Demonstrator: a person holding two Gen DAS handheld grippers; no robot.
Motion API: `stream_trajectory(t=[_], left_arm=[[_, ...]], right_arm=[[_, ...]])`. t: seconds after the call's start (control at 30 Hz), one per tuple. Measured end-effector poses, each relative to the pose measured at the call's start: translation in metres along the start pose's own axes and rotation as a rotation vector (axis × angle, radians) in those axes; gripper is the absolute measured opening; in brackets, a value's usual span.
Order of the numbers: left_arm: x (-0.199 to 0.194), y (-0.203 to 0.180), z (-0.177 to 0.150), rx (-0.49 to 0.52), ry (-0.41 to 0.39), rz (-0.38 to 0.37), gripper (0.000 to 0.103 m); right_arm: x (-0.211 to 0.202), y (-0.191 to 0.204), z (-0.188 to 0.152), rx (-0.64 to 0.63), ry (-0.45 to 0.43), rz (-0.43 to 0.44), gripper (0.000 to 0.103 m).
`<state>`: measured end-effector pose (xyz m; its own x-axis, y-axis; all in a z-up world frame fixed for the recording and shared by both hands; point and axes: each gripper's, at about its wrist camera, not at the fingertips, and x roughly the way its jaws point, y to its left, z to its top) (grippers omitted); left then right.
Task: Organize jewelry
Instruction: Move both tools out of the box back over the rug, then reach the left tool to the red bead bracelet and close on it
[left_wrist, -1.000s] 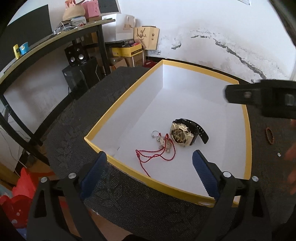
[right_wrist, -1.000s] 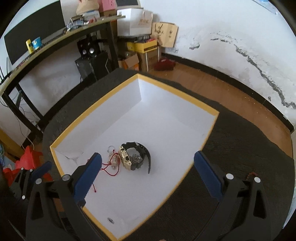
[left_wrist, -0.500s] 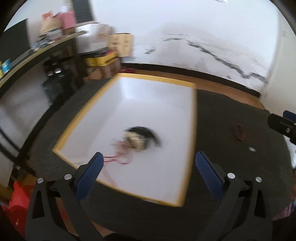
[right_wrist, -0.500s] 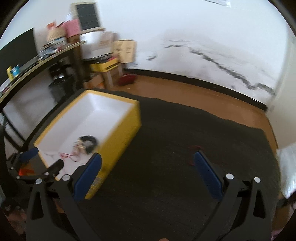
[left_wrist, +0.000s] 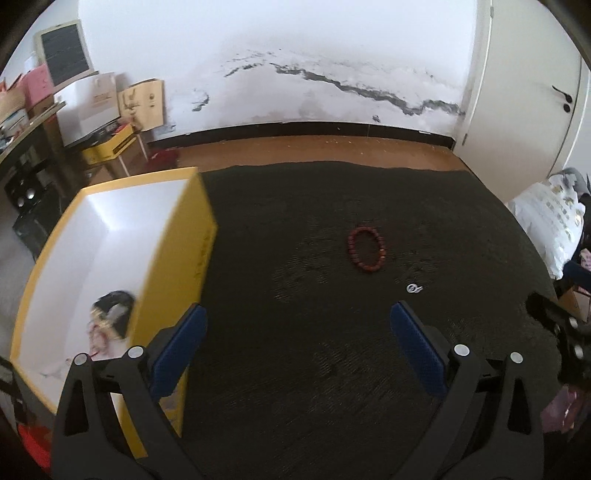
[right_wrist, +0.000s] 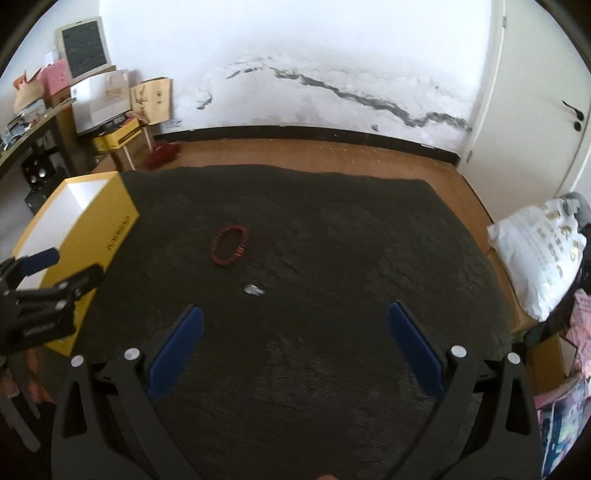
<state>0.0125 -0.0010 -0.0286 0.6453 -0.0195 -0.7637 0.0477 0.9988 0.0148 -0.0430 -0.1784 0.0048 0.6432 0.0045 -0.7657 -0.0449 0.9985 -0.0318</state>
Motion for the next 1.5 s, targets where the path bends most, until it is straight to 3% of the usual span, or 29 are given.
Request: stream_trajectory(t=[0.37, 0.93, 1.5], left_arm=[[0.040, -0.047, 0.006, 0.063, 0.022, -0.013, 0.097], [0.071, -0.045, 0.015, 0.064, 0.059, 0.001, 0.097], [0.155, -0.082, 0.029, 0.127, 0.092, -0.026, 0.097]], right_arm=[[0.027, -0.014, -0.005, -0.002, 0.038, 0.004, 0.096], [0.032, -0.009, -0.002, -0.007, 0.044, -0.008, 0.096], [0.050, -0.024, -0.004, 0.013, 0.078, -0.038, 0.096]])
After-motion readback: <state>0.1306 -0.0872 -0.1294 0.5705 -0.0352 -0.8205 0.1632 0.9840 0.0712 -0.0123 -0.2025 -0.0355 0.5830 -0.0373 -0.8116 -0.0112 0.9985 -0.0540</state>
